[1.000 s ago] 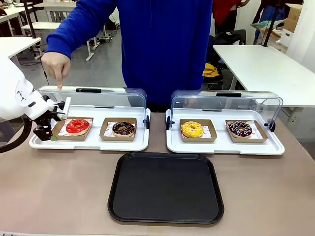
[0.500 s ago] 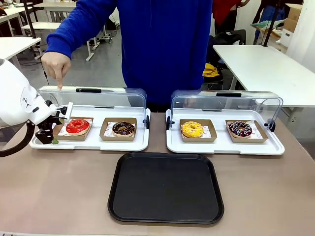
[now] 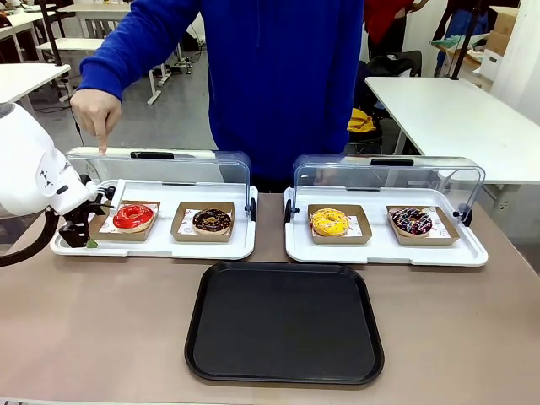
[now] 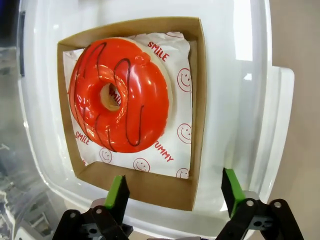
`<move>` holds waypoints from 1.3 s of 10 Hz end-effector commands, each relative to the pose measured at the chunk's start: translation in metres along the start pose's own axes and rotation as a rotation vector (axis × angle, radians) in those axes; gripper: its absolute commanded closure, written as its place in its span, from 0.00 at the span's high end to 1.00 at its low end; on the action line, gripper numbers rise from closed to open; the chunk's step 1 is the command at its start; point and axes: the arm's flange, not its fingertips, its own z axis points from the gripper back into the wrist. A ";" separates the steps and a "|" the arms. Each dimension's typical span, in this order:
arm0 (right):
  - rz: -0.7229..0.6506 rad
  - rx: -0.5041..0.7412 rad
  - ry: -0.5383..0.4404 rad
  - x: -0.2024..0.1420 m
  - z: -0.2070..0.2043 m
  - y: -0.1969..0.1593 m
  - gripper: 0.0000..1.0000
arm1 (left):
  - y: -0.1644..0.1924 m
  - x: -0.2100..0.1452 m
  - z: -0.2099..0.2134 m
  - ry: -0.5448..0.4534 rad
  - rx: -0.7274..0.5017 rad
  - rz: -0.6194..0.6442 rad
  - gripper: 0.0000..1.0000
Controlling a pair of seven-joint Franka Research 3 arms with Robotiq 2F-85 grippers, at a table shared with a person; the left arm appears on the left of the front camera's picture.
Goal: Move the first donut from the left to the tray.
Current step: Pick up the Paper togo box containing the Donut indicated by the person and place it on the Handle tray.
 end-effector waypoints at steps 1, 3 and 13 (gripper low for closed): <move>0.025 0.003 -0.021 0.001 -0.002 -0.002 1.00 | 0.005 0.004 0.001 0.016 -0.019 0.009 0.41; 0.025 0.003 -0.021 0.001 -0.002 -0.002 1.00 | 0.006 0.004 0.000 0.013 -0.037 0.005 0.00; 0.025 0.003 -0.021 0.001 -0.002 -0.002 1.00 | 0.007 0.002 -0.002 0.014 -0.138 -0.036 0.00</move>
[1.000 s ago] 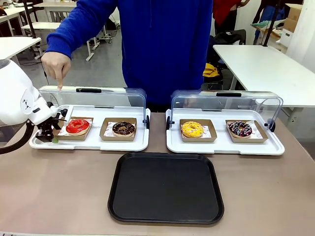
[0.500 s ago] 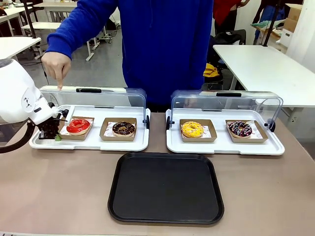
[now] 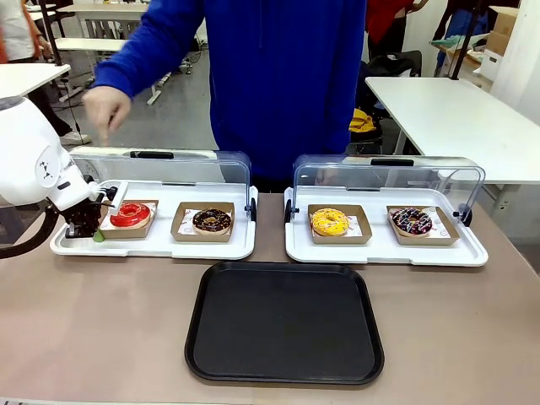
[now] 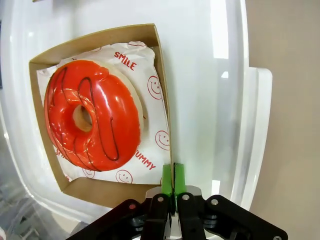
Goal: Move the first donut from the left to the tray.
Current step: Pick up the Paper togo box containing the Donut indicated by the person and place it on the Handle tray.
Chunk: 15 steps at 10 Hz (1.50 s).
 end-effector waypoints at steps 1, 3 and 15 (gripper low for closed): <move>0.023 0.002 -0.021 0.001 -0.002 -0.003 1.00 | 0.004 -0.001 0.000 0.019 -0.032 -0.021 0.00; 0.023 0.002 -0.021 0.001 -0.002 -0.003 1.00 | 0.000 0.000 0.000 0.000 0.000 0.000 0.00; 0.023 0.002 -0.021 0.001 -0.002 -0.003 1.00 | -0.035 0.046 0.107 -0.102 0.104 0.010 0.02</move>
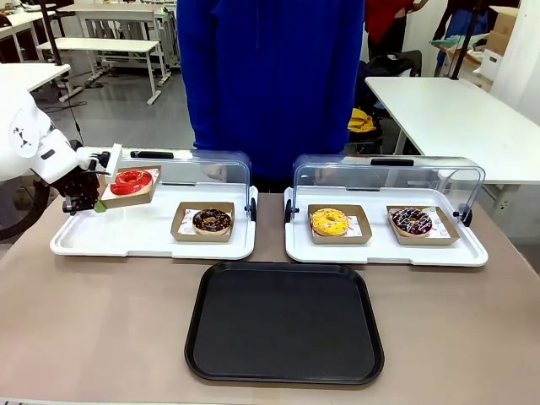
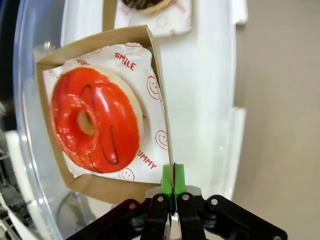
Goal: Move the first donut from the left to the tray.
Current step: Pick up the Paper togo box containing the Donut indicated by the person and place it on the Handle tray.
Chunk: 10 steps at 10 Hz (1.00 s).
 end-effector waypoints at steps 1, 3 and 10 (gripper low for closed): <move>0.023 0.001 -0.023 0.002 -0.001 -0.002 1.00 | -0.028 0.032 0.026 -0.024 -0.050 -0.024 0.02; 0.023 0.001 -0.023 0.002 -0.001 -0.002 1.00 | -0.058 0.082 0.040 -0.016 -0.068 -0.047 0.02; 0.023 0.001 -0.023 0.002 -0.001 -0.002 1.00 | -0.169 0.191 0.061 -0.051 -0.076 -0.280 0.02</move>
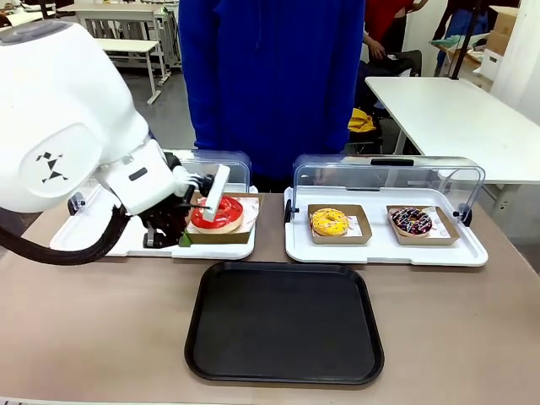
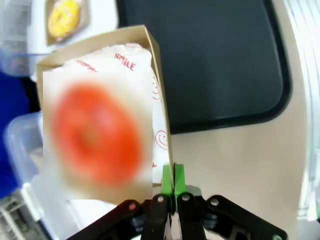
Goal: Move the first donut from the left to the tray.
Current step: Pick up the Paper togo box containing the Donut indicated by the person and place it on the Handle tray.
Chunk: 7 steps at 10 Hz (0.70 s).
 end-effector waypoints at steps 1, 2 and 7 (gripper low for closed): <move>0.024 0.002 -0.025 0.002 -0.001 -0.002 1.00 | 0.007 -0.013 -0.001 0.001 0.010 0.041 0.02; 0.024 0.002 -0.025 0.002 -0.001 -0.002 1.00 | 0.007 -0.013 -0.001 0.001 0.010 0.041 0.02; 0.024 0.002 -0.025 0.002 -0.001 -0.002 1.00 | -0.018 0.046 -0.009 -0.006 0.003 0.083 0.02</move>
